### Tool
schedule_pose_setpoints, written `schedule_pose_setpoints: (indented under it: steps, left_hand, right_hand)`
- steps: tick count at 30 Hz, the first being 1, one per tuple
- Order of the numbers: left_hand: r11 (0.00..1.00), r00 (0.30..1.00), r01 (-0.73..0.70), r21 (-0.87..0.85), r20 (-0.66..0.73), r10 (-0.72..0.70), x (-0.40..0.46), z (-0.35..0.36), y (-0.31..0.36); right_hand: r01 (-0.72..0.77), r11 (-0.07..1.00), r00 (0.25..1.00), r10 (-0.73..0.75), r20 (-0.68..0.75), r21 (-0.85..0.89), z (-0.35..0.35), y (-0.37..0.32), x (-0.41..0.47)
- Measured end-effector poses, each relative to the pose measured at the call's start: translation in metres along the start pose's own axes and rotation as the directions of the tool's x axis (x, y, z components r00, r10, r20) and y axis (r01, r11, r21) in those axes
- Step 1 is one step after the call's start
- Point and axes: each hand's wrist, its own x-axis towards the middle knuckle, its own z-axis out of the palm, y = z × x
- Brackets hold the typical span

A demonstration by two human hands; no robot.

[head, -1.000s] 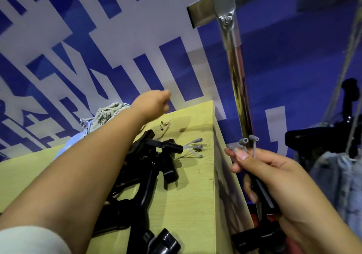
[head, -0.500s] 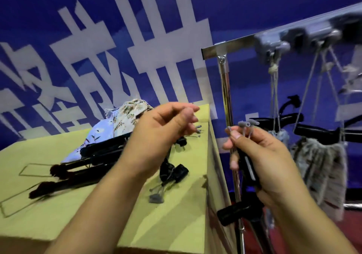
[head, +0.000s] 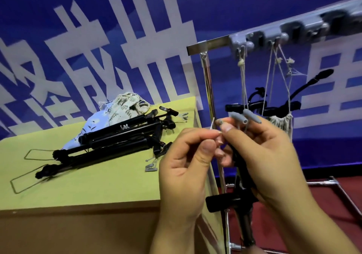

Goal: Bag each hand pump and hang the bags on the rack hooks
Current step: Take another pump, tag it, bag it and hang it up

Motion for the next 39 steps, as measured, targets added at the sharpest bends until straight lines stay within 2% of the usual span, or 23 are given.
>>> schedule_pose_setpoints:
  steps: [11,28,34,39]
  left_hand:
    - [0.986,0.983,-0.164,0.034,0.087,0.161,-0.007,-0.001,0.019]
    - [0.976,0.978,-0.202,0.08,0.062,0.197,-0.006,0.001,0.018]
    - [0.975,0.98,-0.198,0.097,0.05,0.194,-0.006,-0.001,0.017]
    - [0.961,0.971,-0.239,0.141,0.063,0.232,-0.007,-0.003,0.018]
  right_hand:
    - [0.15,0.987,0.989,-0.15,0.006,-0.064,0.011,-0.013,-0.018]
    - [0.217,0.967,0.976,-0.218,0.004,-0.136,0.009,-0.009,-0.019]
    - [0.287,0.94,0.958,-0.276,0.082,-0.186,0.005,-0.002,-0.016]
    - [0.247,0.959,0.968,-0.237,0.079,-0.141,0.006,-0.001,-0.017]
